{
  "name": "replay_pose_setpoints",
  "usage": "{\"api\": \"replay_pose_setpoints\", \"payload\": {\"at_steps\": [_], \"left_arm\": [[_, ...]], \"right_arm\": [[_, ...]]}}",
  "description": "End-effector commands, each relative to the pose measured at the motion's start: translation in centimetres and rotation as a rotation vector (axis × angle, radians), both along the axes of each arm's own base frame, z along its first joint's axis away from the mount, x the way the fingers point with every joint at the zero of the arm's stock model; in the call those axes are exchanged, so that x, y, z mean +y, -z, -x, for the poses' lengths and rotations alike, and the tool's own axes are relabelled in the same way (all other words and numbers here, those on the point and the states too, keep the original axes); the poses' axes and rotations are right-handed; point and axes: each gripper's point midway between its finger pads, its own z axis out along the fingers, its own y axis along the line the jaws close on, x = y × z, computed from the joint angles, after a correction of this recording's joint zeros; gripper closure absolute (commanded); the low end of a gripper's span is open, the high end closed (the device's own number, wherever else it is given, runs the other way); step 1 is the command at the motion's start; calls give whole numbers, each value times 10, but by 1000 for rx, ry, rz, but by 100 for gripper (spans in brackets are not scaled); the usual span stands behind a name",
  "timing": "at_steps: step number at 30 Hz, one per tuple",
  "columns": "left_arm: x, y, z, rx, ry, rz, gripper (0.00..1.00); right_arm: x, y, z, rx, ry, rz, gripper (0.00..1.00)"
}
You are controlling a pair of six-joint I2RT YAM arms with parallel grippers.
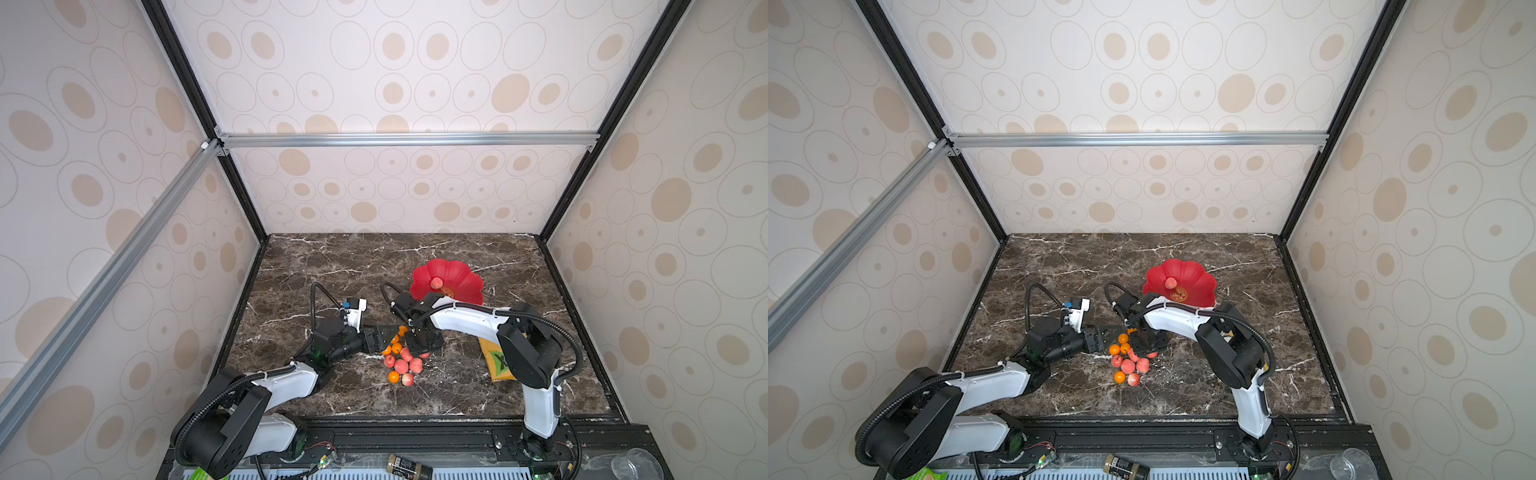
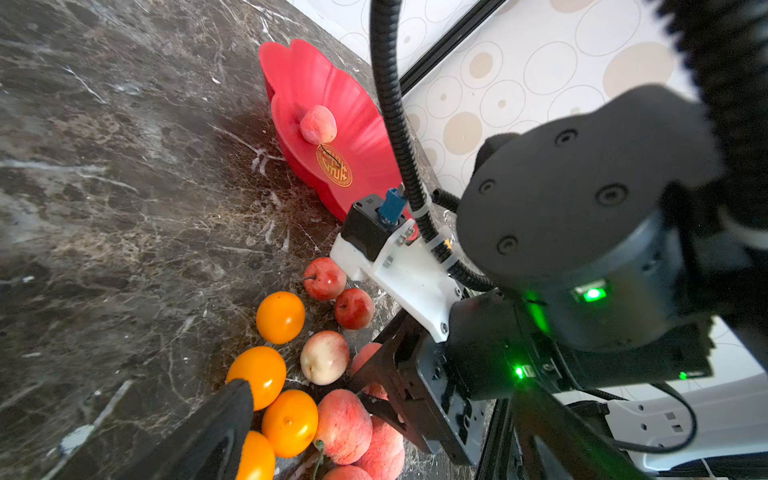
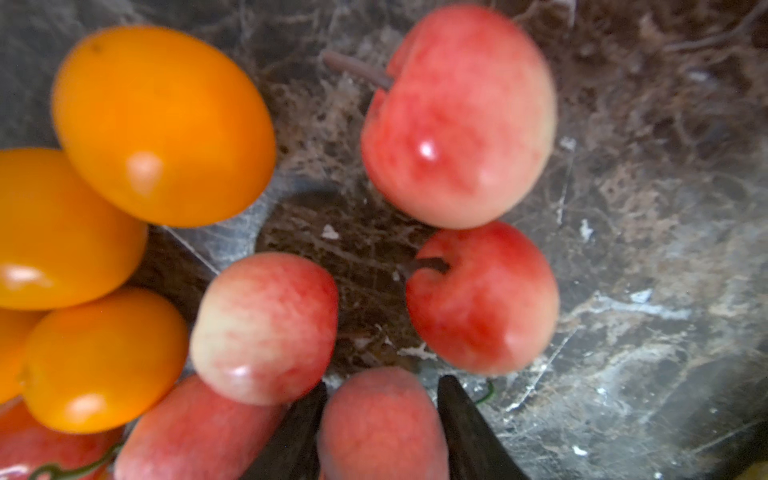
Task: Arrange fruit in a fruit bowl
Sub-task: Pick up the fruit from the center of the table.
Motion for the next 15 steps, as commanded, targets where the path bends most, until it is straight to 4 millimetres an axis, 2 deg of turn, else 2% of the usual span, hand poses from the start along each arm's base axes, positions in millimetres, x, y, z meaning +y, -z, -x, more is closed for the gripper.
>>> {"api": "replay_pose_setpoints", "payload": {"at_steps": [1,8,15], "left_arm": [[-5,-20,-8,-63,12,19,2],[-6,-21,-8,-67,14,18,2],[-13,-27,-12,-82,25,2,2]], "right_arm": [[-7,-13,5,-7,10,7,55],[-8,-16,5,-12,12,4,56],[-7,-38,6,-36,7,-37,56]]}}
